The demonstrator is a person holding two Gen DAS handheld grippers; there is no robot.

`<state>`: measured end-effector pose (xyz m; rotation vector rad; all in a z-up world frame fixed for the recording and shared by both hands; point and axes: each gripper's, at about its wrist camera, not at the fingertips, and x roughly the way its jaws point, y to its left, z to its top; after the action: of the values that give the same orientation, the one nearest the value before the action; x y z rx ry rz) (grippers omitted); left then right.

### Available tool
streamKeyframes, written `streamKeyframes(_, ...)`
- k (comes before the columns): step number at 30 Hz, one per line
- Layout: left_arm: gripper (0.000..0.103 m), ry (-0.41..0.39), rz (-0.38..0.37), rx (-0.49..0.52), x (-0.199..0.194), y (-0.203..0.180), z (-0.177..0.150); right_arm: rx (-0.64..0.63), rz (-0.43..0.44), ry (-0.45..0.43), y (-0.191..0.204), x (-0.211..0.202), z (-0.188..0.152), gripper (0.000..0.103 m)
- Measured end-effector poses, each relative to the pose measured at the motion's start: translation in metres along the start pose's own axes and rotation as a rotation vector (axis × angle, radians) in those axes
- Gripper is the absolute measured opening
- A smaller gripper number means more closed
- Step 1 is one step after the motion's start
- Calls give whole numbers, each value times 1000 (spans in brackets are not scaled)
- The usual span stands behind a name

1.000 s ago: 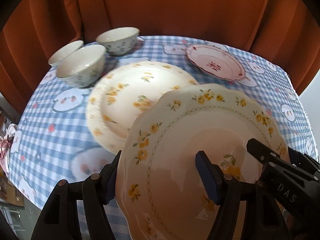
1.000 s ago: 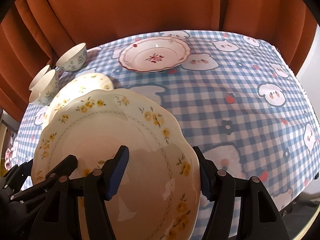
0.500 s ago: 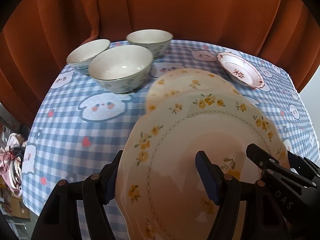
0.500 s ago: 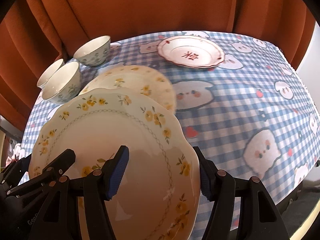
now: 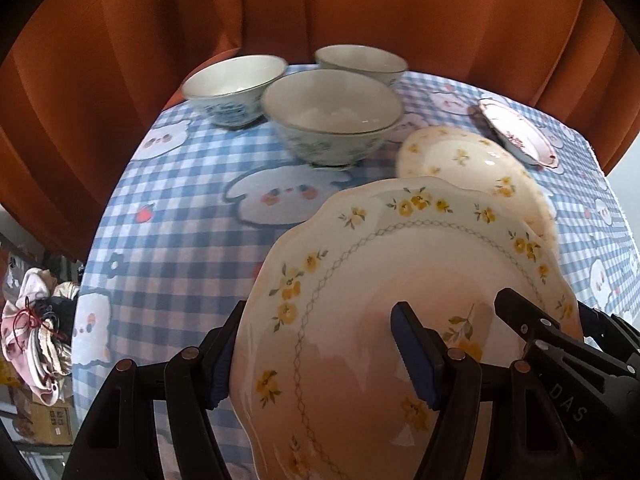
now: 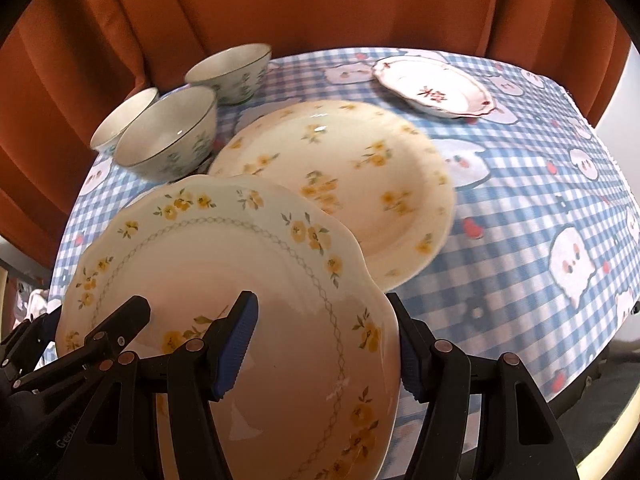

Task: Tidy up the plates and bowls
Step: 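Lift the deep plate with both grippers and carry it toward the flat yellow-flower plate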

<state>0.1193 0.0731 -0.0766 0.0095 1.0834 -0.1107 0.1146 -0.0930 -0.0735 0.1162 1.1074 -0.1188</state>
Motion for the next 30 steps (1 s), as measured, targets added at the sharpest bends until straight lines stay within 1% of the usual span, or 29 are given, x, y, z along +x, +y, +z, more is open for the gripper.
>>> streamKeyframes(7,71,42,24,-34,9,38,-5,-31,19,29,38,12,-6,66)
streamKeyframes(15,71,99,43,-53,22,66,-10,-51,34,81,67,32,-9,66)
streamKeyframes(18,71,111,45,-55,26,71,-12,-56,34,101,75,40,-9,66)
streamKeyframes(21,71,90,66,-22,26,68,-10,-60,20,113,79,46,-10,67)
streamKeyframes(26,73,106,51,-51,34,77,-5,-57,16,115,82,52,-7,68)
streamKeyframes(30,72,107,65,-52,36,78,-4,-69,11,114,85,54,-5,68)
